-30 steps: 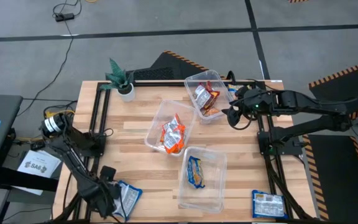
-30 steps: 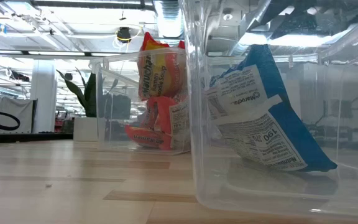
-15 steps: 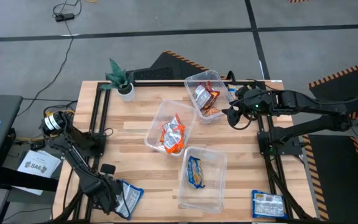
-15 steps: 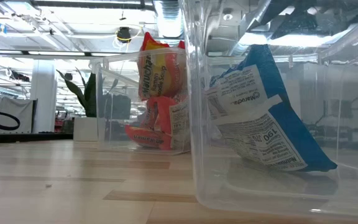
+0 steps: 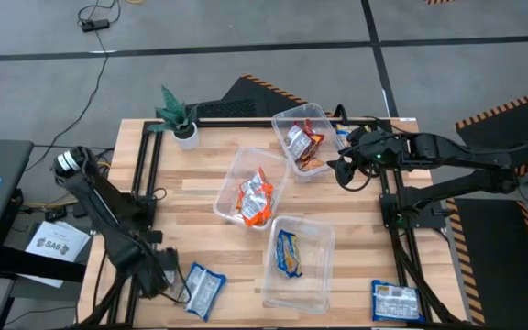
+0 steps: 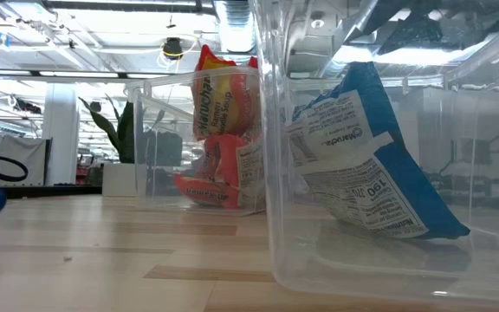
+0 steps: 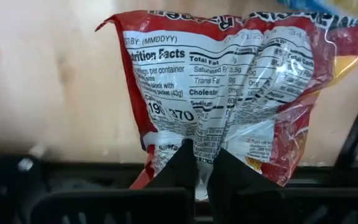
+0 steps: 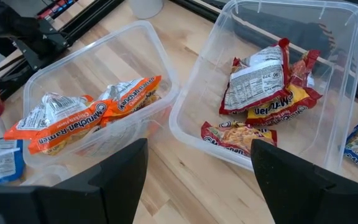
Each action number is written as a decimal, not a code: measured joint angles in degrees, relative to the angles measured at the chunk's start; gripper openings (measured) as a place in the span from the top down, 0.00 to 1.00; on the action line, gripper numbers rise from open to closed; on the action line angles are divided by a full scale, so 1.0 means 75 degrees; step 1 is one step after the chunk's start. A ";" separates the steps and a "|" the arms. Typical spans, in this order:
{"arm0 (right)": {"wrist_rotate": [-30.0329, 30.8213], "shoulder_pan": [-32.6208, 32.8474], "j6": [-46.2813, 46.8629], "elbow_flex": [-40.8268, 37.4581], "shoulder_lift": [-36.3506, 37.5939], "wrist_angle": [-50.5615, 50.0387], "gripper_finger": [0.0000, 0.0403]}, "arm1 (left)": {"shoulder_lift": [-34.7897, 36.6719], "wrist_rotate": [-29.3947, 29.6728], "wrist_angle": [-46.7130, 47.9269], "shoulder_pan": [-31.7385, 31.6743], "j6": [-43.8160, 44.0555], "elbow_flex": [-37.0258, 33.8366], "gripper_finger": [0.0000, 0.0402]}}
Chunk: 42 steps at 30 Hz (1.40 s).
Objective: Sort Maruchan noodles
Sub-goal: Put the red noodle pack into the top transparent bin
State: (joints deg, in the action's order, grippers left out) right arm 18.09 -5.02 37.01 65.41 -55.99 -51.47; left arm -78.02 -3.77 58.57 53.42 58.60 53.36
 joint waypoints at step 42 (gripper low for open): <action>-0.0255 0.0478 -0.0882 -0.0003 0.0972 0.4637 0.24 | -0.2043 -0.0562 -1.0849 -0.8893 -0.6099 0.2166 1.00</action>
State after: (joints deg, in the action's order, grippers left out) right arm 16.18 -1.43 30.40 65.39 -48.70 -16.70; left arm -93.34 -7.98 -22.80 -13.27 12.86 69.61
